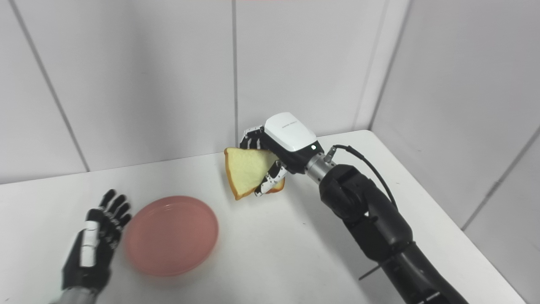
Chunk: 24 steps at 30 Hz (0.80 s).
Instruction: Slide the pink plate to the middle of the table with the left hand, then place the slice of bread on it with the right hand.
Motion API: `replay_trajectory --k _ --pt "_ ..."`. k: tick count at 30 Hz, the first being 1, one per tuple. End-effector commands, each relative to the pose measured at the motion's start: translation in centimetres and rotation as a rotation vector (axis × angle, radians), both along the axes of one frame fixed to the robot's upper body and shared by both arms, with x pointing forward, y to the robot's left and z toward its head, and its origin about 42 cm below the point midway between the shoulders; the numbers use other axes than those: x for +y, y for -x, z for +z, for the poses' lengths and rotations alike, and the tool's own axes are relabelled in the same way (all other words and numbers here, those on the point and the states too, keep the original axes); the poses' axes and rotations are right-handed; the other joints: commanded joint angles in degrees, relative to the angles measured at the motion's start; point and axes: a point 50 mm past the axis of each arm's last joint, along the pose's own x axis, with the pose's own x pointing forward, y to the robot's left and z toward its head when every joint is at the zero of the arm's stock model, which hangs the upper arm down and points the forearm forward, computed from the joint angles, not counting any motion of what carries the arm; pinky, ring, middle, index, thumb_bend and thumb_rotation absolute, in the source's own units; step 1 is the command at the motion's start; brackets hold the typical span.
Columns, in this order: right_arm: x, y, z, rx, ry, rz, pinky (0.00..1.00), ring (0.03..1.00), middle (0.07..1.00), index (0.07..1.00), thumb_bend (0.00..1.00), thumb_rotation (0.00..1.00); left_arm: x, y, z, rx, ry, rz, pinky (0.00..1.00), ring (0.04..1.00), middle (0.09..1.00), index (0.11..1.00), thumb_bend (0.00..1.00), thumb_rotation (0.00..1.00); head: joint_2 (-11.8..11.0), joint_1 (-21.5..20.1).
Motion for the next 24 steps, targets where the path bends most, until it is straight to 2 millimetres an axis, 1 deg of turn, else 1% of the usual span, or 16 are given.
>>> replay_trajectory --k 1,2,3,4,5,6,7,8,10,12,17,24 --pt "1.6 -0.7 2.5 -0.072 -0.014 0.073 0.34 0.402 0.438 0.521 0.52 0.0 -1.2 1.8 -2.2 0.093 -0.019 -0.006 0.99 0.972 0.963 0.956 0.78 0.92 0.02 0.35" --pt "2.6 -0.9 2.2 -0.066 -0.021 0.094 0.33 0.395 0.436 0.521 0.52 0.0 -1.5 1.8 -2.2 0.091 -0.017 -0.001 0.99 0.972 0.963 0.956 0.78 0.92 0.14 1.78" --pt "3.1 -1.0 2.1 -0.064 -0.027 0.107 0.32 0.385 0.433 0.521 0.52 0.0 -1.7 1.9 -2.2 0.09 -0.015 0.004 0.99 0.969 0.961 0.953 0.77 0.92 0.14 1.78" --pt "3.7 -1.1 1.9 -0.062 -0.03 0.119 0.31 0.38 0.431 0.521 0.52 0.0 -2.0 1.9 -2.1 0.091 -0.015 0.004 0.99 0.968 0.96 0.952 0.76 0.92 0.24 3.53" --pt "4.3 -1.2 1.8 -0.059 -0.035 0.133 0.3 0.373 0.428 0.521 0.52 0.0 -2.1 1.9 -2.1 0.091 -0.016 0.004 0.99 0.969 0.962 0.954 0.76 0.93 0.24 3.53" --pt "4.9 -1.3 1.7 -0.058 -0.038 0.146 0.3 0.368 0.427 0.522 0.52 0.0 -2.4 1.9 -2.1 0.09 -0.016 0.004 1.0 0.97 0.964 0.955 0.76 0.93 0.31 4.79" --pt "5.6 -1.3 1.6 -0.055 -0.04 0.16 0.29 0.366 0.427 0.521 0.52 0.0 -2.5 1.9 -2.1 0.088 -0.013 0.003 1.0 0.971 0.966 0.957 0.75 0.94 0.31 4.79" --pt "6.1 -1.4 1.5 -0.047 -0.041 0.172 0.3 0.37 0.428 0.521 0.52 0.0 -2.7 1.8 -2.1 0.086 -0.014 0.002 1.0 0.974 0.97 0.96 0.74 0.94 0.35 5.9" --pt "7.5 -1.3 1.4 -0.029 -0.041 0.193 0.3 0.372 0.425 0.521 0.52 0.0 -3.0 1.8 -2.1 0.085 -0.008 0.002 1.0 0.98 0.973 0.959 0.74 0.95 0.38 6.71" --pt "8.4 -1.4 1.2 -0.013 -0.038 0.209 0.3 0.372 0.423 0.522 0.52 0.0 -3.3 1.8 -2.1 0.089 0.002 0.002 1.0 0.983 0.974 0.958 0.74 0.95 0.54 7.44" --pt "10.3 -2.1 -0.1 0.037 -0.008 0.238 0.28 0.354 0.415 0.525 0.52 0.0 -4.2 1.7 -2.2 0.094 0.018 0.003 1.0 0.984 0.975 0.954 0.74 0.93 0.89 8.95" --pt "11.2 -2.4 -1.9 0.085 0.032 0.248 0.3 0.373 0.429 0.515 0.53 0.0 -5.1 1.6 -2.1 0.083 0.013 -0.005 1.0 0.986 0.976 0.957 0.76 0.93 1.68 10.71"
